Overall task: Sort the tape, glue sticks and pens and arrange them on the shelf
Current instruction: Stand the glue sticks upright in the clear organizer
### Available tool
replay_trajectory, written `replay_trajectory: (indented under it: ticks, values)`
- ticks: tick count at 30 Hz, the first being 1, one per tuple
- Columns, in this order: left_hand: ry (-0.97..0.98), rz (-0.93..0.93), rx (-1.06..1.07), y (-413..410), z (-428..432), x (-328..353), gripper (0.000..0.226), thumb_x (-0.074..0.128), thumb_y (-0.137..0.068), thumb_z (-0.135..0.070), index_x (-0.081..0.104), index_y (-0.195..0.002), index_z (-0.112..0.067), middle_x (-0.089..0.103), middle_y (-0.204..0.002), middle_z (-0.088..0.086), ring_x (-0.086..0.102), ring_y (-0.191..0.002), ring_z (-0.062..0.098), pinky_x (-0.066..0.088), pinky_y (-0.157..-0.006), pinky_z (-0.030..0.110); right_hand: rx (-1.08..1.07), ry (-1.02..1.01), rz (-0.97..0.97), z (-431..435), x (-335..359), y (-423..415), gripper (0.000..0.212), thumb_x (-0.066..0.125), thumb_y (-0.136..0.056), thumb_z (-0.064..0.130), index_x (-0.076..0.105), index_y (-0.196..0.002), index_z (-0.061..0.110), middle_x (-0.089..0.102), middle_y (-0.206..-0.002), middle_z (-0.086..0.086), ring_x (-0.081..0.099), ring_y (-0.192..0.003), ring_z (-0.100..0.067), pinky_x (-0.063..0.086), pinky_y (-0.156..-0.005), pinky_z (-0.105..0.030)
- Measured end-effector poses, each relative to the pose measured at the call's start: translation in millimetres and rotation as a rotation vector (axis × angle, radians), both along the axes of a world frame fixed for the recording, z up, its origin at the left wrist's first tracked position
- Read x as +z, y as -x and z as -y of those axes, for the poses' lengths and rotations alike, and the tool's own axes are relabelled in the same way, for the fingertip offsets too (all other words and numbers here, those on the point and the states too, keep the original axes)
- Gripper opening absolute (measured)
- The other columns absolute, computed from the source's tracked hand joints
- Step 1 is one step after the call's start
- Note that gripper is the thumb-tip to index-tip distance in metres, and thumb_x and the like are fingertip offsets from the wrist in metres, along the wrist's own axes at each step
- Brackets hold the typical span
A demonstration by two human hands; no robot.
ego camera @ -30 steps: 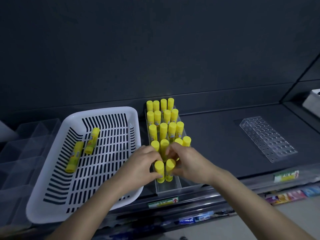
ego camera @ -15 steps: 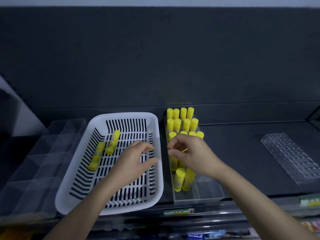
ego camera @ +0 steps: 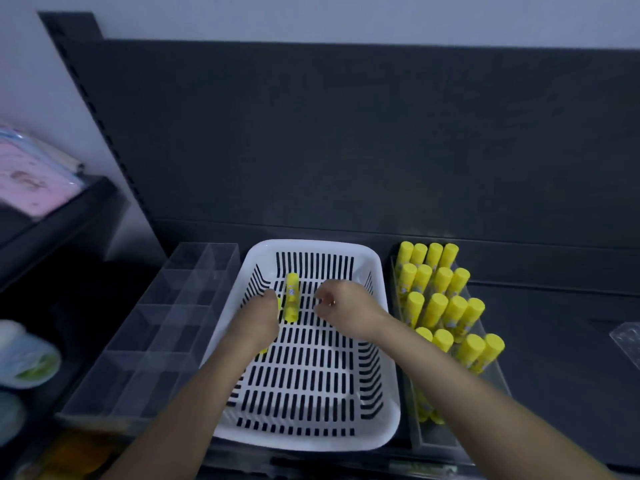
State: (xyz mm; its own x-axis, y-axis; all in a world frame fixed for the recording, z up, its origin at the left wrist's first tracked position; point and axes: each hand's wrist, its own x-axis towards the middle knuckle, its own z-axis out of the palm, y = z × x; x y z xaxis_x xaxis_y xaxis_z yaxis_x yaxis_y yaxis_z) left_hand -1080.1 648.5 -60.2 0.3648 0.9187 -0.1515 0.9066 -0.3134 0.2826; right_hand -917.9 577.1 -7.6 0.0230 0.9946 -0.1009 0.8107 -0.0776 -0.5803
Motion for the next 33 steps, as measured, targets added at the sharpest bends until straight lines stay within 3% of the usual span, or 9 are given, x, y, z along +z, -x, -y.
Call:
replay_trajectory:
  ticks: [2, 5, 7, 9, 14, 18, 21, 26, 33]
  values:
    - [0.055, 0.047, 0.0, 3, -2, 1, 0.015, 0.051, -0.087, -0.002, 0.048, -0.101, -0.006, 0.057, -0.088, 0.01, 0.058, -0.08, 0.027, 0.049, -0.069, 0.039, -0.066, 0.044, -0.035, -20, -1, 3, 0.024, 0.052, -0.092, 0.016, 0.062, -0.112, 0.005, 0.064, -0.113, -0.01, 0.059, -0.099, -0.024, 0.048, -0.083, -0.032]
    - [0.15, 0.255, 0.094, 10, -3, 4, 0.014, 0.056, -0.078, -0.003, 0.049, -0.09, -0.003, 0.057, -0.08, 0.011, 0.055, -0.069, 0.024, 0.045, -0.057, 0.036, -0.149, 0.161, -0.091, -46, -13, 5, 0.023, 0.051, -0.091, 0.011, 0.064, -0.098, -0.006, 0.063, -0.095, -0.016, 0.055, -0.077, -0.024, 0.048, -0.071, -0.035]
    - [0.162, 0.379, 0.125, 16, 0, 7, 0.025, 0.058, -0.077, -0.001, 0.054, -0.101, -0.002, 0.055, -0.075, 0.004, 0.053, -0.062, 0.016, 0.046, -0.05, 0.03, -0.193, 0.225, -0.104, -59, -24, 8, 0.024, 0.053, -0.09, 0.012, 0.057, -0.072, -0.003, 0.053, -0.073, -0.013, 0.051, -0.068, -0.023, 0.044, -0.063, -0.033]
    - [0.165, 0.473, 0.113, 22, 4, 12, 0.043, 0.06, -0.077, 0.0, 0.054, -0.118, -0.012, 0.055, -0.071, -0.003, 0.053, -0.059, 0.008, 0.039, -0.042, 0.015, -0.238, 0.242, -0.113, -70, -33, 12, 0.029, 0.058, -0.089, 0.018, 0.05, -0.063, 0.008, 0.048, -0.062, -0.007, 0.051, -0.064, -0.023, 0.043, -0.06, -0.03]
    - [0.124, 0.551, 0.035, 31, 12, 14, 0.037, 0.062, -0.08, -0.003, 0.057, -0.11, -0.024, 0.06, -0.076, 0.001, 0.059, -0.07, 0.016, 0.05, -0.064, 0.031, -0.262, 0.235, 0.002, -93, -46, 29, 0.033, 0.065, -0.085, 0.024, 0.046, -0.061, 0.014, 0.047, -0.06, -0.001, 0.051, -0.06, -0.018, 0.035, -0.044, -0.024]
    - [0.11, 0.614, -0.005, 34, 14, 10, 0.026, 0.063, -0.084, -0.01, 0.058, -0.104, -0.027, 0.06, -0.074, -0.002, 0.06, -0.07, 0.013, 0.047, -0.061, 0.022, -0.223, 0.281, 0.044, -96, -52, 37, 0.029, 0.061, -0.082, 0.012, 0.044, -0.058, 0.014, 0.046, -0.058, -0.001, 0.046, -0.051, -0.014, 0.036, -0.042, -0.023]
    - [0.093, 0.671, -0.024, 33, 15, 12, 0.025, 0.065, -0.084, -0.011, 0.057, -0.096, -0.031, 0.062, -0.073, -0.003, 0.06, -0.069, 0.01, 0.046, -0.06, 0.018, -0.281, 0.258, -0.061, -90, -44, 30, 0.023, 0.06, -0.081, 0.014, 0.049, -0.061, 0.013, 0.049, -0.058, -0.002, 0.049, -0.051, -0.015, 0.038, -0.045, -0.023]
    - [0.081, 0.787, -0.073, 17, 25, 30, 0.036, 0.069, -0.079, -0.008, 0.055, -0.09, -0.039, 0.062, -0.081, -0.01, 0.061, -0.074, 0.003, 0.046, -0.06, 0.01, -0.404, 0.034, -0.276, -62, -2, 3, 0.013, 0.061, -0.075, 0.017, 0.055, -0.065, 0.011, 0.051, -0.056, -0.003, 0.048, -0.049, -0.014, 0.039, -0.048, -0.024]
    - [0.007, 0.915, -0.144, -23, 63, 74, 0.03, 0.068, -0.075, -0.006, 0.058, -0.087, -0.031, 0.062, -0.081, -0.019, 0.061, -0.07, 0.002, 0.046, -0.062, 0.013, -0.471, -0.179, -0.571, 12, 44, -36, 0.008, 0.063, -0.079, 0.014, 0.057, -0.076, 0.011, 0.048, -0.063, 0.0, 0.048, -0.059, -0.017, 0.045, -0.055, -0.032]
